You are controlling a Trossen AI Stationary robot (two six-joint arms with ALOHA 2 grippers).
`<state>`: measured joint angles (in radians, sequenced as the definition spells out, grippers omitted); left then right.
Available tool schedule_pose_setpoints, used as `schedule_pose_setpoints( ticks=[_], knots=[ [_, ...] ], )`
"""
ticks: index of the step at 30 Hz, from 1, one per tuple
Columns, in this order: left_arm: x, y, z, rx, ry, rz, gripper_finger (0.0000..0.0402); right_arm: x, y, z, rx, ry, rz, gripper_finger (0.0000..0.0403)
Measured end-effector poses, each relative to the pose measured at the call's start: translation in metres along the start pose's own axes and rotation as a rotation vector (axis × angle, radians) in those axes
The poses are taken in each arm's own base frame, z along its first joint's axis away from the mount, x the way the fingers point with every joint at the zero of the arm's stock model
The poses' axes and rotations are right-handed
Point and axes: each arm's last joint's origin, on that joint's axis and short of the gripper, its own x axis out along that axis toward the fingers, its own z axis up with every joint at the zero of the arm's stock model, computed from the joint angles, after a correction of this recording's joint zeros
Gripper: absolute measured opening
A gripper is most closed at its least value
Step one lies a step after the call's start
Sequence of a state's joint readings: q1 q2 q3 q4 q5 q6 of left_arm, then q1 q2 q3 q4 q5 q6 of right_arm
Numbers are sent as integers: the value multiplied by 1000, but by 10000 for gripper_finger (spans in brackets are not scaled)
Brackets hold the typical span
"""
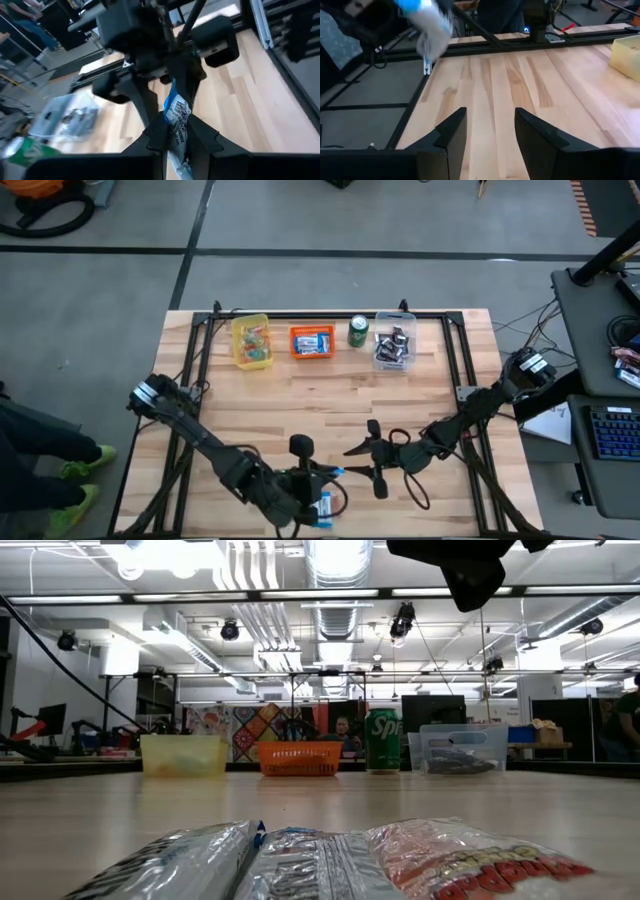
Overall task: Organize candy in baskets
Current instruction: Put the white chocolate into the orange bin
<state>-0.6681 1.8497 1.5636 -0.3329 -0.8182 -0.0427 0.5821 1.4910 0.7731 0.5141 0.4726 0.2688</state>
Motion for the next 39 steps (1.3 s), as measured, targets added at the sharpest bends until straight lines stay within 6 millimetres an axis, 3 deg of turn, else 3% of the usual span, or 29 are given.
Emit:
schedule_pose_setpoints(
  ticks=[4, 11, 20, 31, 34, 39],
  knots=[
    [4, 3, -27, -71, -60, 4, 25, 0, 0, 0, 8, 1, 1, 153],
    [17, 15, -60, -203, -181, 179, 25, 3, -3, 0, 38, 0, -14, 153],
    [28, 25, -68, -255, -191, 223, 25, 15, -13, -2, 76, -75, -149, 185],
    [38, 39, -72, -256, -156, 331, 25, 19, -17, -3, 86, -91, -161, 212],
    [44, 54, -75, -218, -101, 367, 25, 19, -17, -2, 86, -89, -161, 211],
    [53, 102, -85, -168, 50, 400, 25, 18, -18, -2, 77, -74, -165, 210]
  ],
)
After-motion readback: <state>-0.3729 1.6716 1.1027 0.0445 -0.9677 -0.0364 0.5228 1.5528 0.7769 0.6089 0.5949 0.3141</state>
